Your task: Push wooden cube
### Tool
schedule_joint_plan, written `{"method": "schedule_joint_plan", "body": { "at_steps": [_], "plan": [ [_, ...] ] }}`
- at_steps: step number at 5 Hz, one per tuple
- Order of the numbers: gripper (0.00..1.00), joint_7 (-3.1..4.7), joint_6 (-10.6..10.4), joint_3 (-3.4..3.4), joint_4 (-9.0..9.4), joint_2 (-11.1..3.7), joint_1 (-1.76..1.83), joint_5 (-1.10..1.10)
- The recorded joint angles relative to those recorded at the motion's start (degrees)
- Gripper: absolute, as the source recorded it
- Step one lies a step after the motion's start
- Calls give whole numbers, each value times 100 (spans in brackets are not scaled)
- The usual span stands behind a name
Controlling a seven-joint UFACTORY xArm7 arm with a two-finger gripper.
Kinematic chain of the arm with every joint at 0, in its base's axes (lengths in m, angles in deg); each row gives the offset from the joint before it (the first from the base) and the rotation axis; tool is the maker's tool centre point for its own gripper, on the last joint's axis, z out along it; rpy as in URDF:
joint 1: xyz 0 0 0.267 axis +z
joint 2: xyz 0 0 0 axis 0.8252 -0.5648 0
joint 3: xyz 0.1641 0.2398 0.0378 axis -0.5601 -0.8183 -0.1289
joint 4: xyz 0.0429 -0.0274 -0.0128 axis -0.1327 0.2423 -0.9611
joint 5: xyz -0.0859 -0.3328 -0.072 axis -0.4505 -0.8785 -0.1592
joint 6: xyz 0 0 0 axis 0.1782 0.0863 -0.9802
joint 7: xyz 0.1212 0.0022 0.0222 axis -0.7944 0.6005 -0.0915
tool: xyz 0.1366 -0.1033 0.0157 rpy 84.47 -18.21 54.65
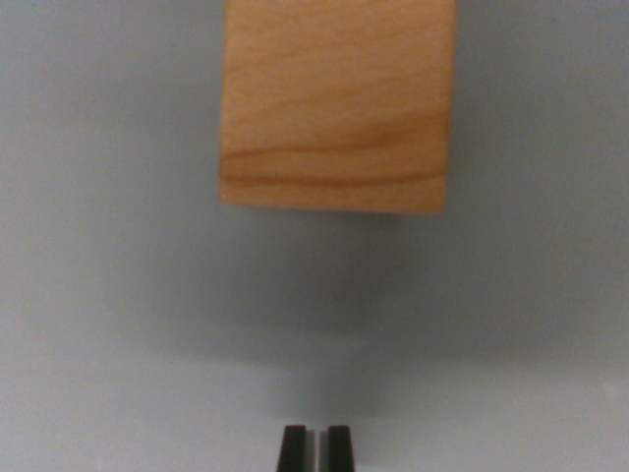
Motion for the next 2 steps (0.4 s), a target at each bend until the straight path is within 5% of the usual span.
{"method": "schedule_joint_plan", "body": {
  "at_steps": [1,2],
  "plan": [
    [100,0,0,0,0,0,0,0],
    [100,0,0,0,0,0,0,0]
  ]
}}
